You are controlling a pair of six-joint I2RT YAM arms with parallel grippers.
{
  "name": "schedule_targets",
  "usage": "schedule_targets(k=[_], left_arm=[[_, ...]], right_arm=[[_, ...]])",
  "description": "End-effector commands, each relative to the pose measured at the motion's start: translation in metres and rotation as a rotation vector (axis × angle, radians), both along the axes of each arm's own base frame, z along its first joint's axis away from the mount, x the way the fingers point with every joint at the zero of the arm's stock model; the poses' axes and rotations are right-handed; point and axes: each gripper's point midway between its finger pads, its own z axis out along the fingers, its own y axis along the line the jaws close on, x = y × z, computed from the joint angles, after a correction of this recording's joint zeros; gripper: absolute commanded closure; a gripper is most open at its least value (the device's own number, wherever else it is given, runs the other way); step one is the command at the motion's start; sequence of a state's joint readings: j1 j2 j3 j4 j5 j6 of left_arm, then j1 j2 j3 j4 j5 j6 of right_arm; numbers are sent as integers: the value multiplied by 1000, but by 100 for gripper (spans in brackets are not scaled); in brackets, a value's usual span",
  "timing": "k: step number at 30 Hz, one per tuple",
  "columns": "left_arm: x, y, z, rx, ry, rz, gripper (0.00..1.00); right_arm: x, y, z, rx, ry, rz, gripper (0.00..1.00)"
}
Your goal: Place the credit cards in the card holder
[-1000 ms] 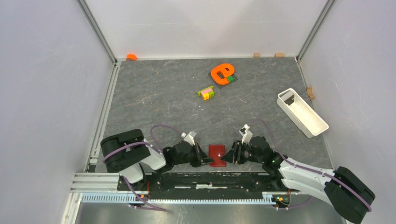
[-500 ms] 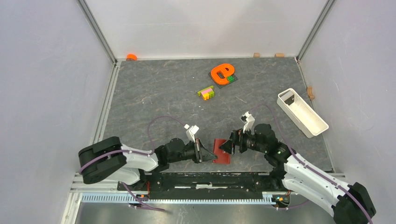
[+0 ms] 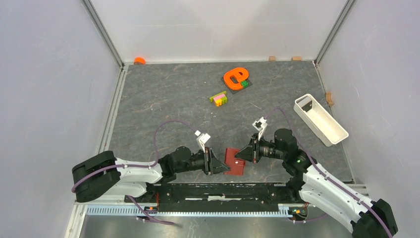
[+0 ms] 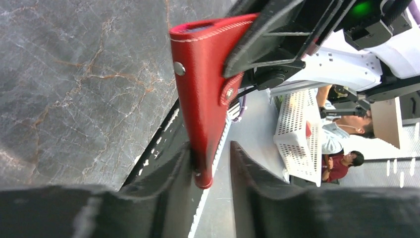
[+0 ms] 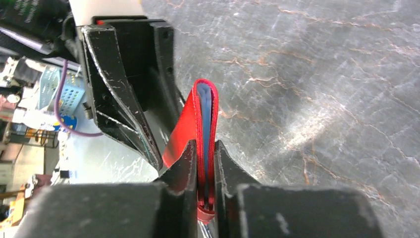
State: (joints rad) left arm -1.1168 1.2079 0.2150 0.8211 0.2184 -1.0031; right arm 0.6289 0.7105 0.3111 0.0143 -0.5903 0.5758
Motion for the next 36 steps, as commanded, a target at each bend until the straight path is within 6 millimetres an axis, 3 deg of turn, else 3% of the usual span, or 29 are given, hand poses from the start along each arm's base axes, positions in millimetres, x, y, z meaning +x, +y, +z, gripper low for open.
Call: schedule_targets(k=[1,5,12,18,21,22,23,26,28,29,33,36], left_arm=[[4,0,17,-49,-76,11,50],[5,2,16,-42,-70,25,37],[7,-2,29,-78,-92,26,37],[3,-7,47,-158,-104,-6,63],[0,-13,57,-196,-86,-37,88],[-1,-14,62,-207,-69,-53,97],[-2,-15,65,-213,-48,-76,98],[10,-7,66,-171,75,-120,98],[15,-1,69,-126,105,-172,98],[17,3,64,-68,124,-190,98],[30,22,58,158,121,-247,98],[41,40,57,234,144,-287,98]], right_arm=[[-10,12,35,125,-61,95,99],[-18,15,44,182,-65,137,100],[-26,16,53,217,-77,181,100],[-31,16,53,230,-71,205,100],[-31,16,51,205,-69,215,100],[-29,15,50,188,-72,209,96],[-28,14,51,174,-82,204,91],[-19,12,60,124,-127,178,64],[-12,9,64,77,-156,152,60],[-7,7,66,46,-173,138,50],[8,0,65,-58,-203,89,43],[24,-10,72,-127,-252,11,40]])
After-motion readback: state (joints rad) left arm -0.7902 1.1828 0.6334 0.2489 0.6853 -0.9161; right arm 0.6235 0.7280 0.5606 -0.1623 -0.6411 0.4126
